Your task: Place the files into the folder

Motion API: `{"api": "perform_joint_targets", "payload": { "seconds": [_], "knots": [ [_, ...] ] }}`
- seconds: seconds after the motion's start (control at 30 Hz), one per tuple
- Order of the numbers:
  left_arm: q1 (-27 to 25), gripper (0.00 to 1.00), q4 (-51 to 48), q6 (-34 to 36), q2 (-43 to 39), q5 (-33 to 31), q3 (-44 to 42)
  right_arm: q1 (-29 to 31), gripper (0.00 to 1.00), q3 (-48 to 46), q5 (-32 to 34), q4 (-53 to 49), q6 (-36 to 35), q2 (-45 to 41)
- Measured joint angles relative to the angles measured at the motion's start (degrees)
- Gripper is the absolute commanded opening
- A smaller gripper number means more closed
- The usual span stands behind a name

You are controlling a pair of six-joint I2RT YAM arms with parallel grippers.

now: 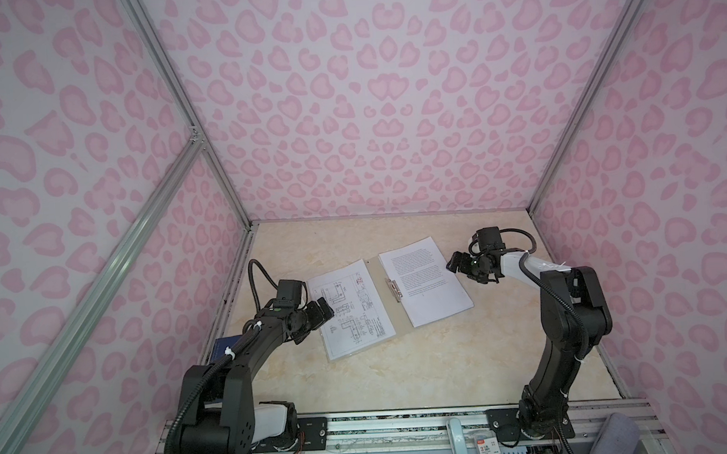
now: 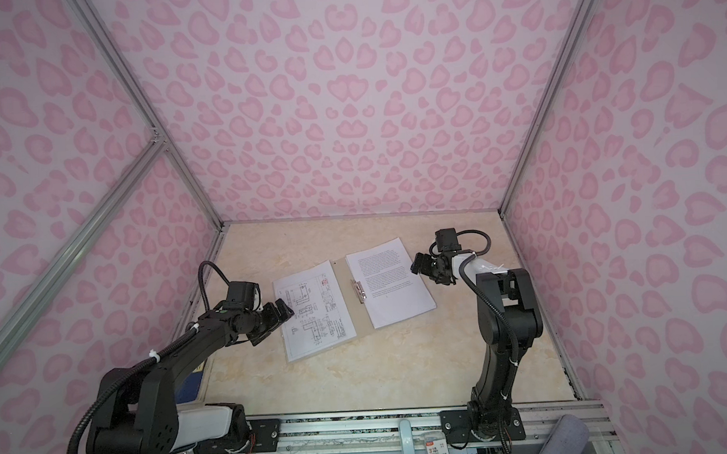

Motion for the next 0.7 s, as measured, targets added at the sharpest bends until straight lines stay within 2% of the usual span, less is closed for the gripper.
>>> {"api": "perform_joint_targets", "payload": {
  "seconds": [0.23, 0.37, 0.53, 0.63, 0.7],
  "knots": [
    [-0.3, 0.98, 11.3, -0.9, 6.2, 3.5, -0.1, -1.9, 0.86, -1.9, -6.4, 4.6, 1.0, 0.9],
    [-0.3, 0.99, 16.2, -2.3, 6.7, 5.5, -0.8, -2.3, 0.85, -2.5, -10.2, 8.4, 2.4, 2.0],
    [-0.5, 0.99, 13.9, -5.0, 1.4, 8.5, 1.2, -2.2, 0.84, -4.2, -12.9, 12.5, 4.1, 2.1],
    [-1.2, 0.99, 13.3, -6.1, -3.7, 10.2, 6.9, -1.3, 0.84, -5.8, -13.0, 13.8, 5.1, 1.1],
    [-3.5, 0.99, 13.0, -7.0, -6.2, 11.9, 11.8, -0.1, 0.84, -7.2, -13.9, 13.9, 6.2, 0.1]
  ]
}}
